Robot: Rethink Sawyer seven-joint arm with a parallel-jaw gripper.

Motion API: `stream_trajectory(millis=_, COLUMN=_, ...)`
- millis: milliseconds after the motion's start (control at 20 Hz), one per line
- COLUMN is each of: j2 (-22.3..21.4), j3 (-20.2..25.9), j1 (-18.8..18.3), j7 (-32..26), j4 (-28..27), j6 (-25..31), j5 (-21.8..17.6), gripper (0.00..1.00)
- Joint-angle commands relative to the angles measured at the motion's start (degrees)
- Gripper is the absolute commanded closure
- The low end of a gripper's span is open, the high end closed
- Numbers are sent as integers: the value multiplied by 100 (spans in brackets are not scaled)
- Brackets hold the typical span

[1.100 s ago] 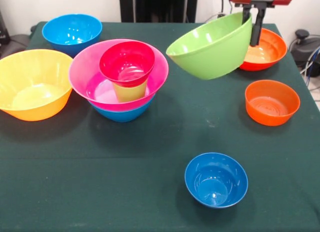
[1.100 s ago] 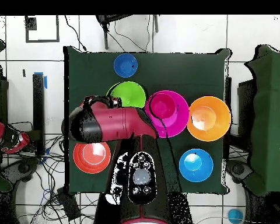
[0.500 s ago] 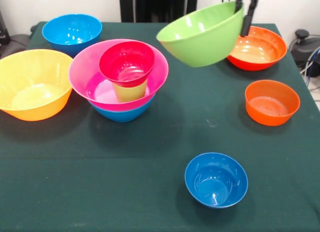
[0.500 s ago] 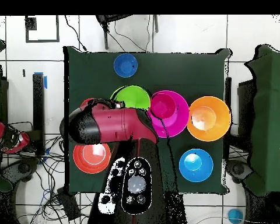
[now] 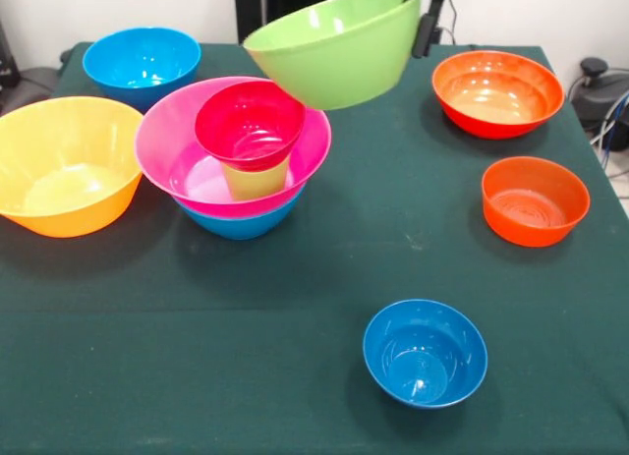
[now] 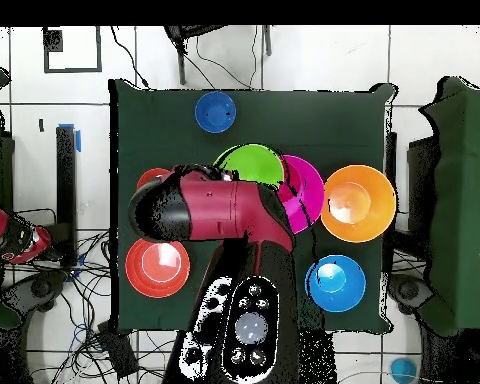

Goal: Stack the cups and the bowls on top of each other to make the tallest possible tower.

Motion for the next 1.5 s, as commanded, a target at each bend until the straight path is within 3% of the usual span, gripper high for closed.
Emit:
stream_trajectory(millis=50, j2=135, j3=-12, j1=91, j7=334, j4=-287, j6=547, j5=-314, gripper=100)
stream_trajectory(millis=550, j2=289, j3=-128, j1=25, j7=285, j4=-279, j6=508, j5=-273, gripper=100)
stream_trajectory(millis=1500, j2=518, j3=348, j1=-564, j7=55, j4=276, j6=258, j5=-138, gripper=100)
